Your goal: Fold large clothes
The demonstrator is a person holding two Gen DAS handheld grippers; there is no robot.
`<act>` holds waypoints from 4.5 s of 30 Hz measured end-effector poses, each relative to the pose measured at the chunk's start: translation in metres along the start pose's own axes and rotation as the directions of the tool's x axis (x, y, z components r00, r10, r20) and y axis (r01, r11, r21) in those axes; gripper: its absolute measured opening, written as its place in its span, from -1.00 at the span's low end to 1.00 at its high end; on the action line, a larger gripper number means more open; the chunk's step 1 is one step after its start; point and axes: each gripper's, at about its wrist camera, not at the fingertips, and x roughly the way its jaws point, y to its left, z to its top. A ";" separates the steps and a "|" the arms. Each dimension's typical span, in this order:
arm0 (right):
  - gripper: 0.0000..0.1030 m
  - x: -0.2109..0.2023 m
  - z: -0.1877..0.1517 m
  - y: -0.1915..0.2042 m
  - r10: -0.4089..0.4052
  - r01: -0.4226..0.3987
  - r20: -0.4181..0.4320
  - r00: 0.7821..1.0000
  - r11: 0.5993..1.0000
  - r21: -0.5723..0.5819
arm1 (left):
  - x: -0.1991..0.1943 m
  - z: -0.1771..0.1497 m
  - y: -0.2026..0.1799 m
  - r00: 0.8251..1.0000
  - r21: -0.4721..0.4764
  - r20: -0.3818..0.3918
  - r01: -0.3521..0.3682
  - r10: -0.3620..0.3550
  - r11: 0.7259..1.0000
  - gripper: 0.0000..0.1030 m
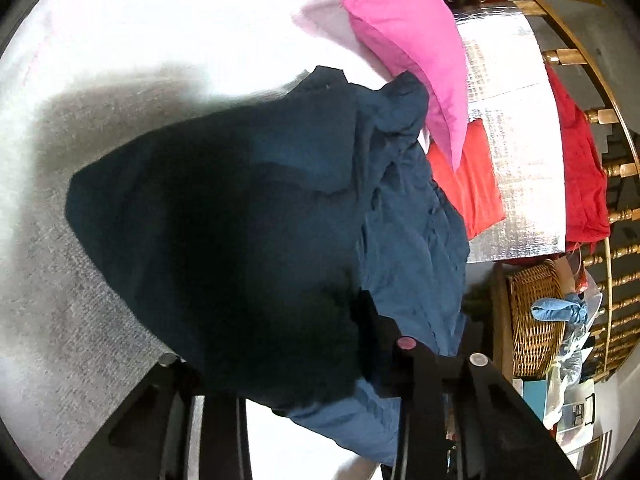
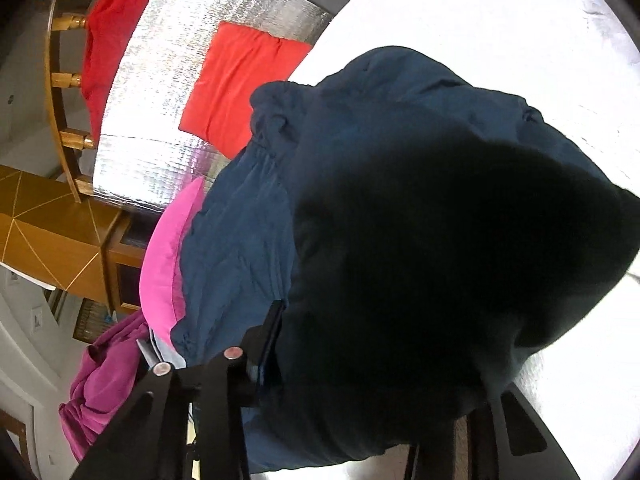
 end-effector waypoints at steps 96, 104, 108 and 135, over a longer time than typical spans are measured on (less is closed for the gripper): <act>0.27 -0.144 -0.076 0.009 -0.100 0.135 0.102 0.990 0.888 -0.440 | -0.054 -0.121 -0.084 0.834 0.660 0.449 -0.551 0.320 0.511 0.34; 0.31 -0.101 -0.079 -0.007 -0.256 0.222 -0.028 0.966 0.885 -0.409 | -0.026 -0.116 -0.072 0.823 0.672 0.401 -0.562 0.402 0.482 0.38; 0.43 -0.100 -0.084 -0.001 -0.270 0.234 -0.016 0.963 0.863 -0.448 | -0.020 -0.117 -0.070 0.812 0.680 0.398 -0.574 0.428 0.457 0.42; 0.06 0.045 0.030 0.075 -0.210 0.152 -0.101 0.973 0.901 -0.406 | 0.106 0.068 -0.134 0.715 0.615 0.396 -0.672 0.576 0.412 0.54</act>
